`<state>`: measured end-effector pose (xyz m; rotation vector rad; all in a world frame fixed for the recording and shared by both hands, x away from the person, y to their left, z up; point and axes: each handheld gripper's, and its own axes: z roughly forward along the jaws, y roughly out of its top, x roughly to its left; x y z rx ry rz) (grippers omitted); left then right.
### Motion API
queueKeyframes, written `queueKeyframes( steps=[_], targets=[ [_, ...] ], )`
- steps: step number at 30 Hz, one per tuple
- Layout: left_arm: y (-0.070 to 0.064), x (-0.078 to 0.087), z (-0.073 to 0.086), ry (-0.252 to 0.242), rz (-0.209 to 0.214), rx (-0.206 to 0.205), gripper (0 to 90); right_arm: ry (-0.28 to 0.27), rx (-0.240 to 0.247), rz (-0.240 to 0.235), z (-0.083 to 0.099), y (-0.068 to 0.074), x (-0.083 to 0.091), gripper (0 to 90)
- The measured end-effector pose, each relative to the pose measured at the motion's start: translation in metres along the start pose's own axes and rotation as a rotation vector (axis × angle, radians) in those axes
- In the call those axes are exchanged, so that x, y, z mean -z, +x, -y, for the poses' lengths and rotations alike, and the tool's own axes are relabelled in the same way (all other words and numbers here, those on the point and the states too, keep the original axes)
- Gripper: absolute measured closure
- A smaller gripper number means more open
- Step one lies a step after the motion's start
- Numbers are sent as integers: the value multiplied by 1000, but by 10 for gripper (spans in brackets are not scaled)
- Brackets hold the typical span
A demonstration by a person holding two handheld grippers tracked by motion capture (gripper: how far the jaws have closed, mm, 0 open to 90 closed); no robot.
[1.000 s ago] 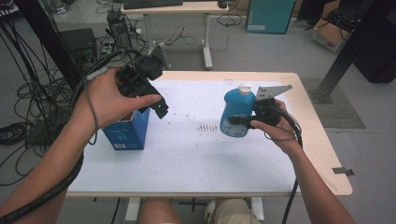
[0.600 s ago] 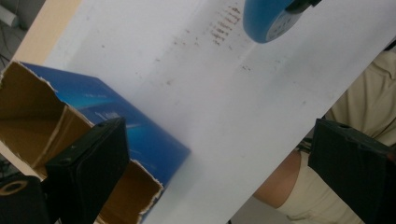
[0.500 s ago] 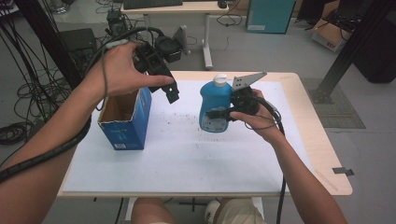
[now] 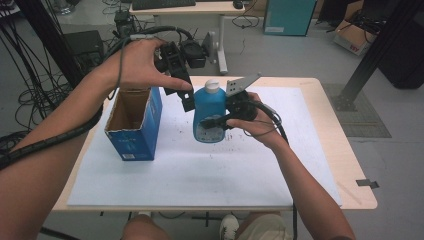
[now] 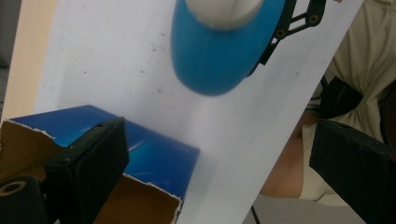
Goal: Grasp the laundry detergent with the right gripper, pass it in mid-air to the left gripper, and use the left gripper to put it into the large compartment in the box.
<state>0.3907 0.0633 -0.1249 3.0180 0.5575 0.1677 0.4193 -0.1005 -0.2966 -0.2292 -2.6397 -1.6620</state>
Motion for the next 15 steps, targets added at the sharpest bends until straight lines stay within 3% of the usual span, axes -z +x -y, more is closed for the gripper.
queueKeyframes(
  steps=[5, 6, 8, 9, 10, 14, 15],
  targets=[
    [1, -2, -4, -4, 31, -23, 50, 30, 24, -13, 1, 1, -9, 434],
    [3, -2, -6, 22, 68, -60, 47, 39, 26, -20, 1, 2, -12, 434],
    [1, -6, -8, -6, 78, -38, 44, 43, 34, -29, 1, 3, -15, 434],
    [3, -6, -10, 21, 78, -77, 43, 43, 39, -34, 0, 3, -17, 434],
    [4, -7, -11, 30, 82, -90, 43, 39, 40, -36, 0, 4, -19, 434],
    [3, -12, -14, 28, 71, -119, 43, 40, 56, -49, -3, 7, -23, 434],
    [2, -14, -14, 32, 86, -108, 43, 41, 63, -51, -3, 8, -25, 434]
  ],
)
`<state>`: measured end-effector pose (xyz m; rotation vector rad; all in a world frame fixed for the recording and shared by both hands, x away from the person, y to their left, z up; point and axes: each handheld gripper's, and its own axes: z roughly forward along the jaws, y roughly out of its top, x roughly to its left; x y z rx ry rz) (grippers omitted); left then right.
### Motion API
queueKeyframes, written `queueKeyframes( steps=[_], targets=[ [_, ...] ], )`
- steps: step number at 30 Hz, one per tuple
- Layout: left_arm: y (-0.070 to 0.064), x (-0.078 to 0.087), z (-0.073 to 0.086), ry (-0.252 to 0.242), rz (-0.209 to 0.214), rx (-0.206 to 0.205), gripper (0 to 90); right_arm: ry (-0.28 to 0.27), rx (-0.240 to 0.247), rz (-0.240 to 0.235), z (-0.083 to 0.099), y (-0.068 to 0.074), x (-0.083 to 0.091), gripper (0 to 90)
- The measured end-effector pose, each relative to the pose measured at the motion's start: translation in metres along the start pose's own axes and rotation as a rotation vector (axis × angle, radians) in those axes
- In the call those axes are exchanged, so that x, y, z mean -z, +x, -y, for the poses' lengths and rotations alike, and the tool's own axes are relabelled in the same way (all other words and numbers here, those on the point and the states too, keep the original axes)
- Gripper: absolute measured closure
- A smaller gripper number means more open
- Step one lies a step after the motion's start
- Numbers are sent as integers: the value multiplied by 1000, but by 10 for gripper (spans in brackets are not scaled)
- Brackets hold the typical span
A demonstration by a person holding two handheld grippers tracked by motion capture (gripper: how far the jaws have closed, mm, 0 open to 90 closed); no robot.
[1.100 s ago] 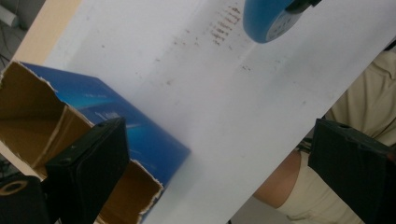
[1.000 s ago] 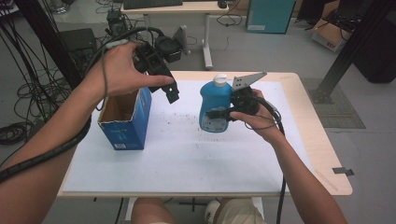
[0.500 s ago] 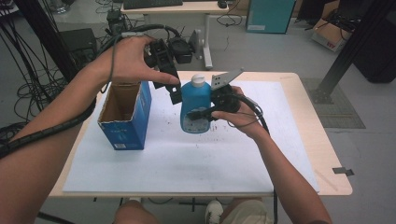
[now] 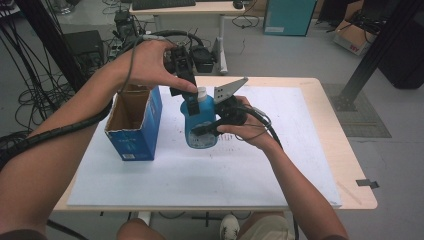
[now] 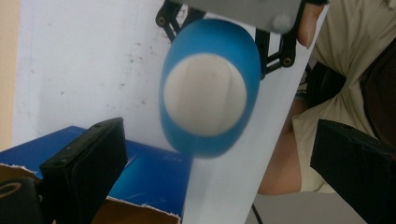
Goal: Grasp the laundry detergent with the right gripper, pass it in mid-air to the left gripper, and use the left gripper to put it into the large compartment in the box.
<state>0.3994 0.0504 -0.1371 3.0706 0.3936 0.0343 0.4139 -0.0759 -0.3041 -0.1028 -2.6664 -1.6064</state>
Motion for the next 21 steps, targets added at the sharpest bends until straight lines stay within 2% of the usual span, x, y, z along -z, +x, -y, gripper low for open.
queueKeyframes(
  steps=[2, 3, 8, 10, 12, 21],
  targets=[
    [0, -2, 0, 2, 2, -6, 43, 7, 10, -3, -1, 2, -3, 434],
    [1, -4, 0, 14, -8, -25, 43, 12, 10, -4, -1, 3, -4, 434],
    [-2, -7, 3, 17, 3, -38, 45, 10, 15, -11, -4, 5, -8, 434],
    [-2, -7, 4, 20, 7, -31, 42, 11, 22, -11, -6, 6, -10, 434],
    [-3, -8, 5, 26, 6, -44, 43, 11, 25, -10, -7, 7, -11, 434],
    [-5, -12, 8, 19, 18, -46, 43, 12, 31, -14, -12, 11, -13, 433]
  ],
)
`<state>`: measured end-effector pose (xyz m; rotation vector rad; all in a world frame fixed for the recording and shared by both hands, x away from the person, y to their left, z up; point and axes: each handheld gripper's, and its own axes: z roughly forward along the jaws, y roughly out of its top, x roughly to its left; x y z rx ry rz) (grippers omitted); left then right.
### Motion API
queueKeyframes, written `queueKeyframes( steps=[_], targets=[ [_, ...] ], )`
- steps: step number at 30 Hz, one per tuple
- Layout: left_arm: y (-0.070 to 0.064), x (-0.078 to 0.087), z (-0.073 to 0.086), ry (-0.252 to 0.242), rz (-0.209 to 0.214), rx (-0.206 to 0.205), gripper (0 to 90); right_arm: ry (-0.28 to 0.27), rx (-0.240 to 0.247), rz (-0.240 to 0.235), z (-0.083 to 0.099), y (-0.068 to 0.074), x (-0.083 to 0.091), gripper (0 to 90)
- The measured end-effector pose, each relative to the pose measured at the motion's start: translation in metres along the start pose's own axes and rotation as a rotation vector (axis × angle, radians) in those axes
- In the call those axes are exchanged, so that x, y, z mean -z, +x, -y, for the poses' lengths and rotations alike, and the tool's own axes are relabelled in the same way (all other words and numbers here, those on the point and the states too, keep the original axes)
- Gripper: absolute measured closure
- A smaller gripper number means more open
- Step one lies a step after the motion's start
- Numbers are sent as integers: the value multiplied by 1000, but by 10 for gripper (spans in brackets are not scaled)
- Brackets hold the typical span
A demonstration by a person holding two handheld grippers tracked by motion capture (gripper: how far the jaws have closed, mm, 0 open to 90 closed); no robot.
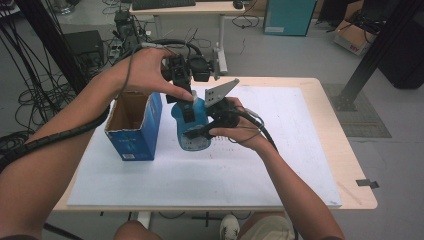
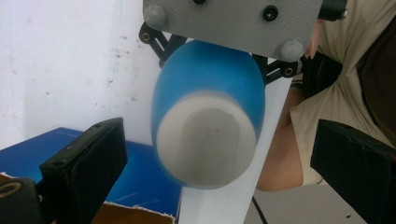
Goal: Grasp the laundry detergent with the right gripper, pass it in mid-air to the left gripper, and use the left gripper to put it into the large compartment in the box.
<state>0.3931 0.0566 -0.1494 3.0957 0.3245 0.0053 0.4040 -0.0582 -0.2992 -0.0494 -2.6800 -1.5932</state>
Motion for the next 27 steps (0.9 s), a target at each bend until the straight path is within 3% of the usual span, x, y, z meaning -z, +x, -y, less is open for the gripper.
queueKeyframes(
  steps=[5, 6, 7, 17, 20, 21, 22, 23, 27],
  targets=[
    [2, -6, -2, 2, 8, -9, 43, 2, 9, -3, -1, -2, -1, 433],
    [3, -9, -3, 6, 2, -12, 43, 9, 43, -4, -1, -4, -1, 433],
    [4, -10, -4, 16, 6, -10, 43, 8, 44, -7, -1, -4, -1, 433],
    [9, -16, -9, 37, 17, -33, 43, -1, 35, -9, -2, -3, 2, 434],
    [8, -19, -9, 27, 10, -20, 43, -2, 38, -6, -2, -2, 3, 433],
    [10, -19, -9, 40, 11, -38, 43, -2, 35, -7, -2, -2, 3, 434],
    [8, -21, -9, 17, 22, 3, 43, 0, 30, -9, -2, -1, 3, 433],
    [9, -21, -9, 36, 17, -16, 43, 1, 28, -9, -2, -1, 3, 434],
    [9, -23, -9, 34, 18, -18, 43, -4, 32, -8, -1, -1, 3, 434]
  ],
)
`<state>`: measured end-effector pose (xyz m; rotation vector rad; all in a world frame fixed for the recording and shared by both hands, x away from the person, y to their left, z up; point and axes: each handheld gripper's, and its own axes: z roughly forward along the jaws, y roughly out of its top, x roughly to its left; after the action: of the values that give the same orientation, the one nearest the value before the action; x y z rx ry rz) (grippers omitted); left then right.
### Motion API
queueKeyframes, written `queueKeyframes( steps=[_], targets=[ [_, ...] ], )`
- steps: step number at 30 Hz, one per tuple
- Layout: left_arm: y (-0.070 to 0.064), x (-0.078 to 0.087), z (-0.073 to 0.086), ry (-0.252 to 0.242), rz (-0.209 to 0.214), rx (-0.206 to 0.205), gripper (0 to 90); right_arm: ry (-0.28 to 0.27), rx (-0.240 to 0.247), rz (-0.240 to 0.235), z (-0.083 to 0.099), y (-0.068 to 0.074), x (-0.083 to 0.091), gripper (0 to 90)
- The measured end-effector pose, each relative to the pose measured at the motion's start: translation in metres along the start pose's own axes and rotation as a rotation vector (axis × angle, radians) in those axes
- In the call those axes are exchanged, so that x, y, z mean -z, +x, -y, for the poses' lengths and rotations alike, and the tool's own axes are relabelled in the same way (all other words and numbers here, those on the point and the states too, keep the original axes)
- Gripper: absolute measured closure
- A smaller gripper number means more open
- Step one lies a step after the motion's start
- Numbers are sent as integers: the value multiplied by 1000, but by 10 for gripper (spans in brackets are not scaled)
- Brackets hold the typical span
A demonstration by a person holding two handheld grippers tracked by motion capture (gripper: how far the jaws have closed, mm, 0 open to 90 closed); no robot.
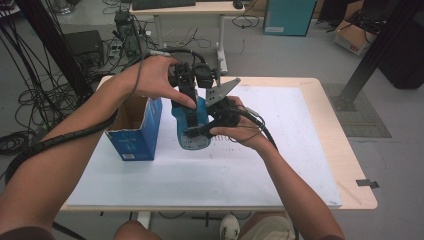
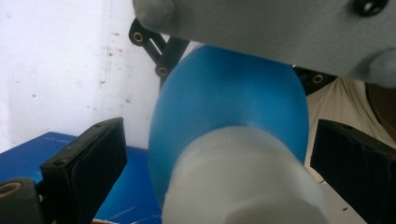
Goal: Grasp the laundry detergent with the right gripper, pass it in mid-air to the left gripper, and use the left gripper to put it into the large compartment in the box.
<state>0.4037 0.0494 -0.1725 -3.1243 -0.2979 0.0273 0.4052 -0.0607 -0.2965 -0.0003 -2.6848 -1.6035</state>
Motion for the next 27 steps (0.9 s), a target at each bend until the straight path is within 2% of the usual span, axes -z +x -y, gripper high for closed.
queueKeyframes(
  steps=[1, 2, 4, 5, 6, 7, 9, 13, 14, 20, 21, 22, 24, 25, 26, 27],
  targets=[
    [0, 0, -1, 6, 8, 2, 43, 0, -10, -1, 0, 1, 0, 434],
    [-8, -7, -1, -93, 16, 125, 43, 3, -13, -3, 0, 1, 0, 434],
    [-9, -7, -2, -91, 17, 124, 43, 19, -23, -5, 0, 2, 0, 434],
    [-8, -8, -2, -87, 11, 118, 43, 4, -2, 0, 0, 1, -2, 434],
    [-8, -8, -2, -86, 9, 118, 43, 5, -2, -1, 0, 1, -2, 434],
    [-9, -8, -1, -94, 27, 131, 43, 24, -41, -10, 0, 3, 0, 434],
    [-8, -8, -1, -84, 16, 123, 44, 18, -34, -7, 0, 2, -1, 434],
    [-7, -9, -1, -86, 20, 125, 44, 9, -21, -2, 0, 1, -1, 434],
    [-7, -9, 0, -88, 23, 128, 44, 8, -34, -4, 0, 1, 0, 434],
    [-7, -10, -1, -81, 26, 122, 45, 7, -38, -6, 0, 1, 0, 434],
    [-7, -10, -1, -80, 24, 121, 46, -21, 14, 8, 0, -3, -2, 434],
    [-7, -10, -1, -82, 26, 123, 46, 10, -25, -3, 1, 0, 0, 434],
    [-8, -10, -1, -82, 33, 131, 46, 12, -32, -6, 1, 0, 0, 434],
    [-2, -6, -2, -14, 12, 45, 46, 10, -31, -5, 0, 0, 1, 434],
    [-2, -6, -2, -14, 12, 45, 46, 10, -31, -5, 0, 0, 1, 434],
    [-3, -7, -2, -19, 5, 45, 46, -31, 94, 41, 0, -10, -2, 434]
  ],
)
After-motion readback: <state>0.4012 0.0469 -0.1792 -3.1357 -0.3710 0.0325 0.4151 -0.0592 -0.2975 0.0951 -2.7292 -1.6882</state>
